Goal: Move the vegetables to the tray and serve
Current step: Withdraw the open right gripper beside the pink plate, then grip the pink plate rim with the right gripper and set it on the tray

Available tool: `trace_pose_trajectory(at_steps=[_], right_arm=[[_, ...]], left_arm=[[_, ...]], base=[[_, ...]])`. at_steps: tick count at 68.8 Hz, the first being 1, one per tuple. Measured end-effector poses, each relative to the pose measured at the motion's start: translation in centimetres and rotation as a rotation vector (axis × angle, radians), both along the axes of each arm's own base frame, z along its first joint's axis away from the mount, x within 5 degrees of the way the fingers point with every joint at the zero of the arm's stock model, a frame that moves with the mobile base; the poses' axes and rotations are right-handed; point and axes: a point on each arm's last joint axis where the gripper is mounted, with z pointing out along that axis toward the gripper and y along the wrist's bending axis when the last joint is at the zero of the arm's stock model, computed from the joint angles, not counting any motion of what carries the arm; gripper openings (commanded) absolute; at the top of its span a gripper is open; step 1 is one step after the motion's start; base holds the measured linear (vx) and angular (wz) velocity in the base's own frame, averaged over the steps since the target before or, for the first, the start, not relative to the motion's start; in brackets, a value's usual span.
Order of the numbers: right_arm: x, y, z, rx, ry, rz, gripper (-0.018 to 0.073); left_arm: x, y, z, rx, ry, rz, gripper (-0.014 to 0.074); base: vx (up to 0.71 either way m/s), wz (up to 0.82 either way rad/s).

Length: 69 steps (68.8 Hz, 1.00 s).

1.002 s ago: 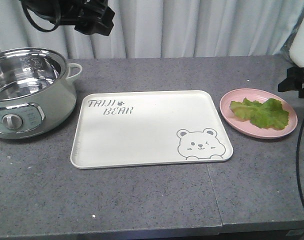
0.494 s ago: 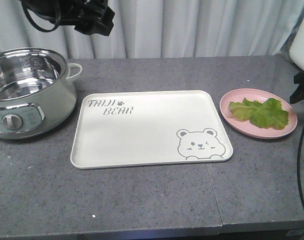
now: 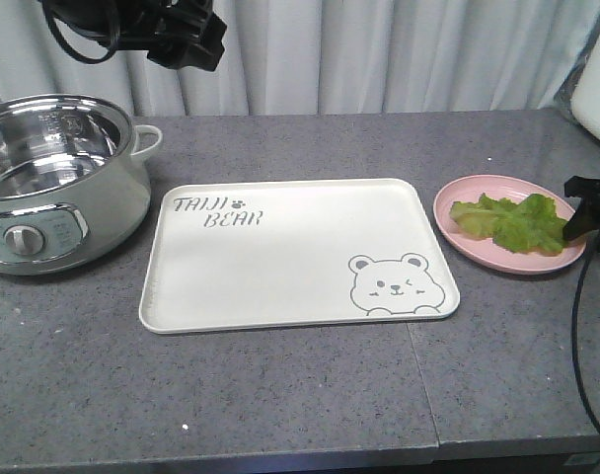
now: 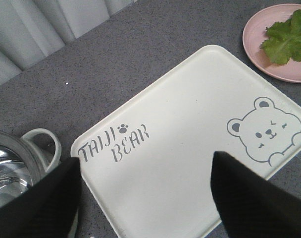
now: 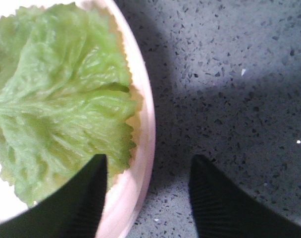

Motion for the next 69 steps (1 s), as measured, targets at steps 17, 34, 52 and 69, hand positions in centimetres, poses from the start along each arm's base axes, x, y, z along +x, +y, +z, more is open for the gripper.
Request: trace_pose_trajectory(at_steps=[17, 34, 52, 69], right_arm=[[0.0, 0.0, 0.0, 0.005, 0.002, -0.006, -0.0011], [-0.1, -0.1, 0.0, 0.015, 0.001, -0.013, -0.0006], [-0.4, -1.8, 0.6, 0.13, -0.058, -0.091, -0.0006], [0.3, -1.9, 4.1, 0.203, -0.17, -0.061, -0.0002]], left_arm=[[0.0, 0.0, 0.0, 0.0, 0.0, 0.0, 0.0534], [0.0, 0.0, 0.0, 0.0, 0.0, 0.0, 0.0534], [0.0, 0.0, 0.0, 0.0, 0.0, 0.0, 0.0534], [0.0, 0.0, 0.0, 0.0, 0.0, 0.0, 0.0534]], base=[[0.0, 0.0], [0.0, 0.0], [0.0, 0.0], [0.0, 0.0]])
